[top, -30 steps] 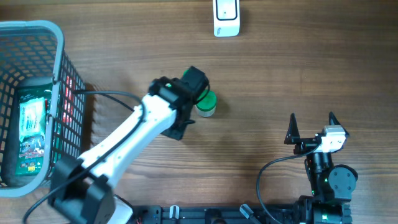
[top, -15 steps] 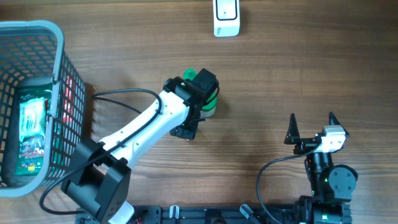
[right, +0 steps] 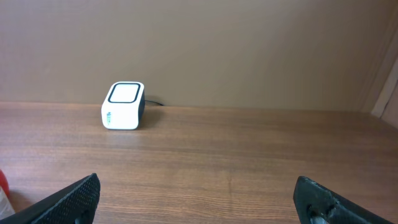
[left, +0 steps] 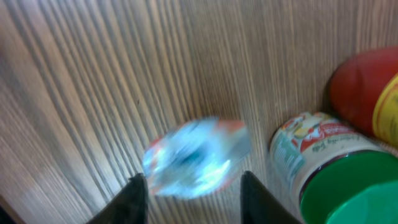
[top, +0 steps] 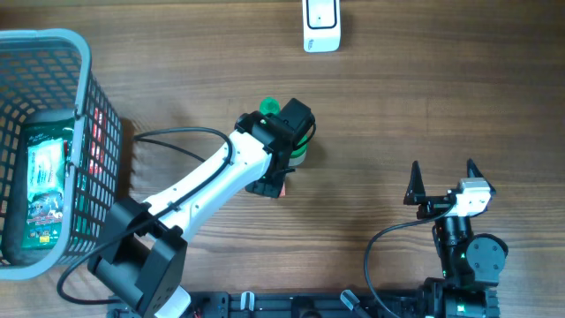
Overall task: Scan the item barcode
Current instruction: 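Carry the tissue pack out and place it in front of the bottles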
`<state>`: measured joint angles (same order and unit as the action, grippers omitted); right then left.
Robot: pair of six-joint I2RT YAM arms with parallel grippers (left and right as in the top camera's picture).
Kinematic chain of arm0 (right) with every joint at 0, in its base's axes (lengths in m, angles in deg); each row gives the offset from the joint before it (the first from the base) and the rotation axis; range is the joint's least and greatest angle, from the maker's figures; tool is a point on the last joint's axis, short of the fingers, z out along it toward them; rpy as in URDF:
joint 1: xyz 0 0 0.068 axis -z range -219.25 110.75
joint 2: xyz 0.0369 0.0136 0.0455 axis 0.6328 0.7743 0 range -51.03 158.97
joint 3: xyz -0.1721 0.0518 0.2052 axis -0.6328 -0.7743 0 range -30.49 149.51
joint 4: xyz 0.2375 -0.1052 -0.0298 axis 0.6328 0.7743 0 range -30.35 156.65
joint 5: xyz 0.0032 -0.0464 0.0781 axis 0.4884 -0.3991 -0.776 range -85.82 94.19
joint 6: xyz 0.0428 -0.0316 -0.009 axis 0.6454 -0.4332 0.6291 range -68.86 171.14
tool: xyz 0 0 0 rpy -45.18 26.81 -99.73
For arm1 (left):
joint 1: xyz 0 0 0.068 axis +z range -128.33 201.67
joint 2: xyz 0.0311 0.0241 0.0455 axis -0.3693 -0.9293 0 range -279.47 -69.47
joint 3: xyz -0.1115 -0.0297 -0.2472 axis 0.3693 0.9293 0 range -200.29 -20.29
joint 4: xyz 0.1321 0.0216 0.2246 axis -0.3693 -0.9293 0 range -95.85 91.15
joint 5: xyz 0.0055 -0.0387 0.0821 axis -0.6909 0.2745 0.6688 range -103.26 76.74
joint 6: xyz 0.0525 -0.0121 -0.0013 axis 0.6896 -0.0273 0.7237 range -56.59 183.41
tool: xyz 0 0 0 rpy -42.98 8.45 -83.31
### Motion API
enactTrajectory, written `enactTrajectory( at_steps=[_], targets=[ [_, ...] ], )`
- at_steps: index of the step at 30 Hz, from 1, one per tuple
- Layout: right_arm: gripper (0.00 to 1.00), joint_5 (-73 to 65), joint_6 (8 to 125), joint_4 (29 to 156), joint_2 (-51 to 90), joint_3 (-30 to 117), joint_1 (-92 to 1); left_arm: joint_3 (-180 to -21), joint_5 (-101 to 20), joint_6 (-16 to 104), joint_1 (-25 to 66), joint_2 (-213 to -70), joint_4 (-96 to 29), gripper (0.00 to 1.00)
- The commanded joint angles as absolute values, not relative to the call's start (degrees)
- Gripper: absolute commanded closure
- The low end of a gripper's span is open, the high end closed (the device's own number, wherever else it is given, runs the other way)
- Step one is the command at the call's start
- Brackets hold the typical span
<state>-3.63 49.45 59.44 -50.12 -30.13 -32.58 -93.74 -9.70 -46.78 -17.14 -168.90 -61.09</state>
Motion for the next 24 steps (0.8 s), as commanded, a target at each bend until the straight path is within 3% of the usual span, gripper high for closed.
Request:
enactTrajectory(
  at_steps=[1,7,11,24],
  targets=[
    [0.0,-3.08,50.04,59.22,-50.23,-30.19,-32.77,-93.48,-9.16,-44.16,-18.05,-169.01,-60.72,0.41],
    [0.0,-3.08,50.04,59.22,-50.23,-30.19,-32.77,-93.48,-10.32,-43.06,-18.03,-168.99,-60.52,0.14],
    [0.0,-3.08,50.04,59.24,-50.23,-30.19,-32.77,-93.5,-12.0,-41.95,-17.97,-168.99,-60.52,0.07],
    [0.0,-3.08,50.04,59.24,-50.23,-30.19,-32.77,-93.5,-16.89,-41.8,-17.97,-165.49,-66.55,0.04]
  ],
)
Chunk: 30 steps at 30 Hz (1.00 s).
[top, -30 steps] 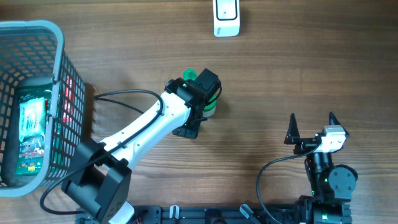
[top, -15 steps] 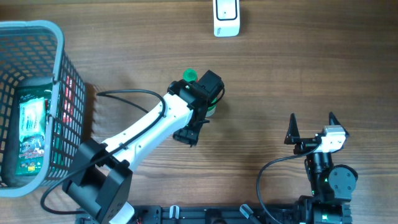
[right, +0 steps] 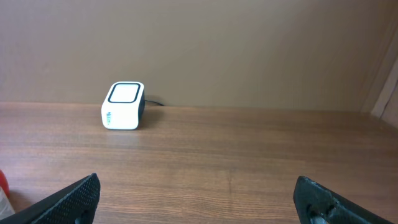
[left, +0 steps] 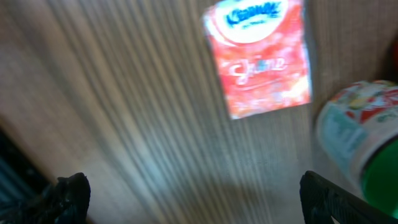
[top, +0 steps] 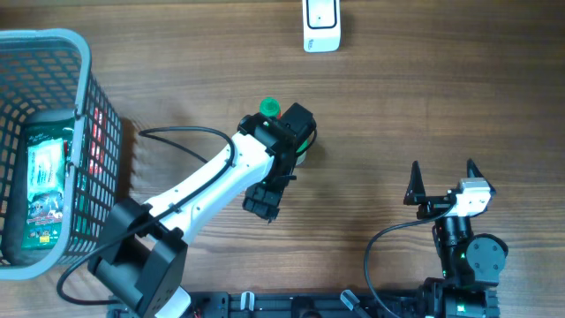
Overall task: Scan the item barcode
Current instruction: 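Carry the tissue pack out and place it in front of the bottles, then move the left gripper back over the basket toward the wipes pack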
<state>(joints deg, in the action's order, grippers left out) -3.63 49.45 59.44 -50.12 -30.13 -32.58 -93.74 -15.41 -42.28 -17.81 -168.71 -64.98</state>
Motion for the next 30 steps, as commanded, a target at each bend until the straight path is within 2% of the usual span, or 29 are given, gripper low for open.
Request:
enactTrajectory(
  at_steps=[1,4,8,10,12,14,19,26,30],
  targets=[
    [0.0,-3.08,50.0,59.24,-50.23,-30.19,-32.77,-93.5,-16.87,-41.8,-17.97,-164.47,-67.32,0.05],
    [0.0,-3.08,50.04,59.22,-50.23,-30.19,-32.77,-93.5,-16.61,-41.8,-17.97,-161.56,-68.78,0.12],
    [0.0,-3.06,50.04,59.22,-50.23,-30.19,-32.77,-93.5,-13.9,-41.77,-17.97,-156.86,-69.81,0.37],
    [0.0,-3.08,50.04,59.24,-50.23,-30.19,-32.77,-93.5,-11.17,-41.8,-17.97,-154.13,-70.62,0.46],
    [0.0,-3.08,50.04,59.24,-50.23,-30.19,-32.77,-93.5,-8.26,-41.8,-17.97,-150.92,-71.43,0.64],
    [0.0,-3.06,50.02,59.24,-50.23,-30.19,-32.77,-93.5,-6.27,-41.8,-17.97,-148.16,-72.08,0.7],
    [0.0,-3.08,50.04,59.24,-50.23,-30.19,-32.77,-93.5,3.37,-41.8,-17.97,-140.14,-73.55,0.94],
    [0.0,-3.08,50.04,59.22,-50.23,-30.19,-32.77,-93.61,22.01,-41.82,-16.37,-127.81,-73.09,0.96],
    [0.01,-3.06,50.04,59.24,-50.23,-30.19,-32.77,-95.69,31.3,-40.72,-11.65,-121.39,-73.18,0.95]
  ],
)
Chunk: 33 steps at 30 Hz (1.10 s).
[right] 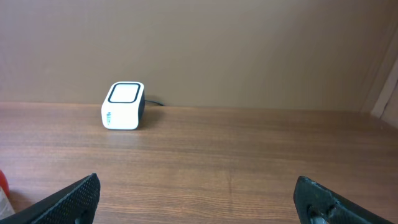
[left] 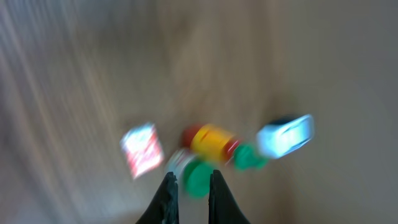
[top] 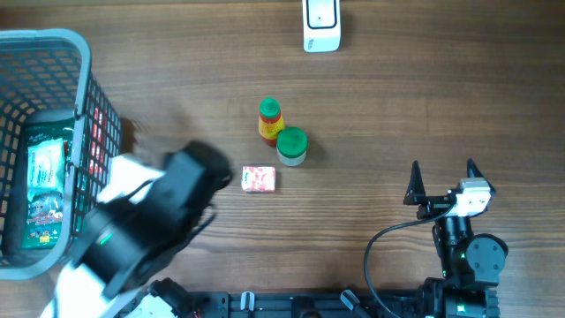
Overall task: Scan the item barcode
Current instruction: 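Move the left gripper back over the basket toward the wipes pack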
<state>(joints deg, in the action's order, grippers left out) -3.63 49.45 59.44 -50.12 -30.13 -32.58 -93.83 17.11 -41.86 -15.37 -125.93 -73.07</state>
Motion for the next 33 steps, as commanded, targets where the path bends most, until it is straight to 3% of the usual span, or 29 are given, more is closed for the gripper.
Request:
enactTrajectory(
  at_steps=[1,6,10,12,15,18,19,22,30,32,33],
  targets=[
    [0.0,-3.08,50.04,59.24,-50.23,-30.19,-32.77,-96.43,32.66,-39.85,-10.34,-120.53,-73.13,0.94],
    [0.0,-3.08,50.02,59.22,-50.23,-30.19,-32.77,-103.62,39.72,-30.52,4.17,-119.0,-73.07,0.88],
    [0.0,-3.08,50.04,59.24,-50.23,-30.19,-32.77,-105.76,38.64,-26.54,18.34,-121.26,-73.02,0.82],
    [0.0,-3.08,50.04,59.24,-50.23,-30.19,-32.77,-105.76,34.88,-24.83,26.91,-123.66,-73.11,0.78],
    [0.0,-3.08,50.04,59.24,-50.23,-30.19,-32.77,-105.76,23.02,-21.97,41.2,-130.04,-73.16,0.63],
    [0.0,-3.08,50.04,59.24,-50.23,-30.19,-32.77,-105.76,11.72,-20.4,51.87,-137.17,-73.29,0.57],
    [0.0,-3.08,50.02,59.24,-50.23,-30.19,-32.77,-105.76,7.96,-20.29,55.19,-140.12,-73.29,0.52],
    [0.0,-3.08,50.04,59.24,-50.23,-30.19,-32.77,-105.76,-0.37,-20.35,62.45,-147.97,-72.94,0.0],
    [0.0,-3.08,50.02,59.22,-50.23,-30.19,-32.77,-105.76,-8.74,-19.3,69.46,-164.12,-68.89,0.01],
    [0.0,-3.08,50.02,59.22,-50.23,-30.19,-32.77,-105.76,-8.79,-16.38,69.37,-166.72,-66.47,0.16],
    [0.0,-3.08,50.02,59.24,-50.23,-30.19,-32.77,-105.76,-8.76,-13.86,69.0,-168.51,-64.54,0.32]
  ],
)
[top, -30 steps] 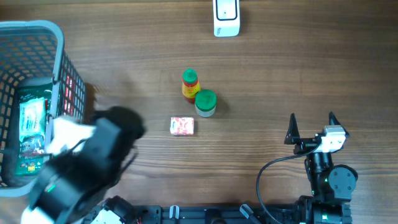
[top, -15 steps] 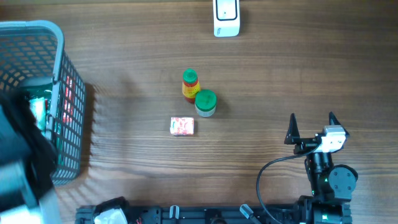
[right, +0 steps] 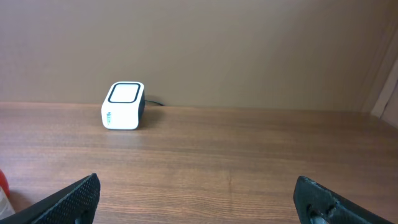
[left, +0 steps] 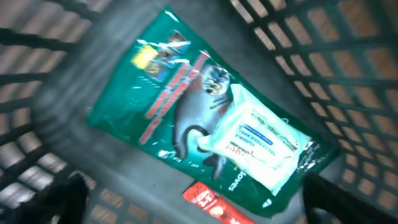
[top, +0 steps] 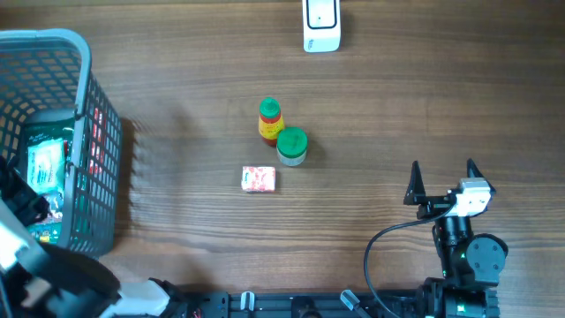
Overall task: Scan the item barcode
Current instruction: 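Move the left gripper back over the basket toward the wipes pack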
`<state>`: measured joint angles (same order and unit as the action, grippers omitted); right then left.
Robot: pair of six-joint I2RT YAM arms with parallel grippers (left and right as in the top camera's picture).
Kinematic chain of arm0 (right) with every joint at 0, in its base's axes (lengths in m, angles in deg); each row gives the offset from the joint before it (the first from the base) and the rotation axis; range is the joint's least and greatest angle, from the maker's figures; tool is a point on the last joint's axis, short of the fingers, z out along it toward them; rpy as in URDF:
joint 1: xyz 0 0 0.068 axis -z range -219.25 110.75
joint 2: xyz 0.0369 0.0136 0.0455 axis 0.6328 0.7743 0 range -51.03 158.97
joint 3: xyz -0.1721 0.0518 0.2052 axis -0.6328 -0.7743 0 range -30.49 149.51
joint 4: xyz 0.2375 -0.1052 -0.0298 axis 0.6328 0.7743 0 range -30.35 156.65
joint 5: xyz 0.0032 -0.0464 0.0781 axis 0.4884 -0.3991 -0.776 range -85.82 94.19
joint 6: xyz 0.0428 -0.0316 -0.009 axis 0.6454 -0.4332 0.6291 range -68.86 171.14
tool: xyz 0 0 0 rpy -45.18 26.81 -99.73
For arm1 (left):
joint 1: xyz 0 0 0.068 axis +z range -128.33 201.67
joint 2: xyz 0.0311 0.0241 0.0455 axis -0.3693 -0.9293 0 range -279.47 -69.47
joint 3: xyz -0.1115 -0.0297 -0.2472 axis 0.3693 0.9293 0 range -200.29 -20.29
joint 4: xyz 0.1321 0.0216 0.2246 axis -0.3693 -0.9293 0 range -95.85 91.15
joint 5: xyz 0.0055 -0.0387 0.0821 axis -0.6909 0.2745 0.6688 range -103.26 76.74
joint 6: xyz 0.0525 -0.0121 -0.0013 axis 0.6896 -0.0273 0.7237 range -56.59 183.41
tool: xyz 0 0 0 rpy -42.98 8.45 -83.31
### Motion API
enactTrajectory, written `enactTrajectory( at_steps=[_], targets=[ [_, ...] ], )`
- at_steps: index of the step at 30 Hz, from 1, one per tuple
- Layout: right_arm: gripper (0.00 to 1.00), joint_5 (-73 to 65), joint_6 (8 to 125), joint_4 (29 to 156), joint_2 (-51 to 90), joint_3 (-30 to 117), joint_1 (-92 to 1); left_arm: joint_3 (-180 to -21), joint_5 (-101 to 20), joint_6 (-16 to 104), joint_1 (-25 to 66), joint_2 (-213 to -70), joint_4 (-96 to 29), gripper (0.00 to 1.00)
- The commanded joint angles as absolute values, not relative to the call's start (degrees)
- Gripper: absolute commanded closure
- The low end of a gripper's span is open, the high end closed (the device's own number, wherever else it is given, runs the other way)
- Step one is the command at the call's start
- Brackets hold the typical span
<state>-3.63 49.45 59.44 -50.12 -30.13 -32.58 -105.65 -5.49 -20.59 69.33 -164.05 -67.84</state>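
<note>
In the left wrist view a green snack packet (left: pixel 199 124) lies flat on the floor of the grey basket (left: pixel 56 37), with a red wrapper (left: pixel 214 202) just below it. My left gripper (left: pixel 199 208) hangs above them, open wide, nothing between its fingers. Overhead, the same packet (top: pixel 44 181) shows inside the basket (top: pixel 88 88) at the far left. The white scanner (top: pixel 320 25) stands at the table's far edge. My right gripper (top: pixel 441 181) rests open at the near right, facing the scanner (right: pixel 123 105).
Mid-table stand a red-and-yellow bottle with a green cap (top: pixel 269 120) and a green-lidded jar (top: pixel 291 146), touching or nearly so. A red tissue pack (top: pixel 259 178) lies flat just in front of them. The basket walls surround the left gripper.
My left arm has gone from the table between the basket and the tissue pack to above the basket's inside. Its fingers, close together then, now stand wide apart. The right arm is unchanged.
My left gripper's fingers first straddled the tissue pack on the table beside the jar. Then they stood wide open above the pack, which stayed lying there. Then the arm was back toward the basket, fingers nearly together. Now it hangs open over the green packet.
</note>
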Motion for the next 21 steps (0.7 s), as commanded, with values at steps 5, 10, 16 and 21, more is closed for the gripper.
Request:
enactTrajectory(
  at_steps=[5,10,16,21],
  targets=[
    [0.0,-3.08,50.06,59.24,-50.23,-30.19,-32.77,-105.76,-8.72,-1.19,66.97,-174.26,-56.41,0.48],
    [0.0,-3.08,50.04,59.22,-50.23,-30.19,-32.77,-105.76,-8.26,1.74,65.4,-179.79,-53.77,0.32],
    [0.0,-3.08,50.04,59.24,-50.23,-30.19,-32.77,-105.74,-4.92,1.74,65.29,-184.16,-53.68,0.13],
    [0.0,-3.08,50.04,59.24,-50.23,-30.19,-32.77,-105.74,-2.69,1.74,65.29,-186.04,-53.62,0.39]
  ],
)
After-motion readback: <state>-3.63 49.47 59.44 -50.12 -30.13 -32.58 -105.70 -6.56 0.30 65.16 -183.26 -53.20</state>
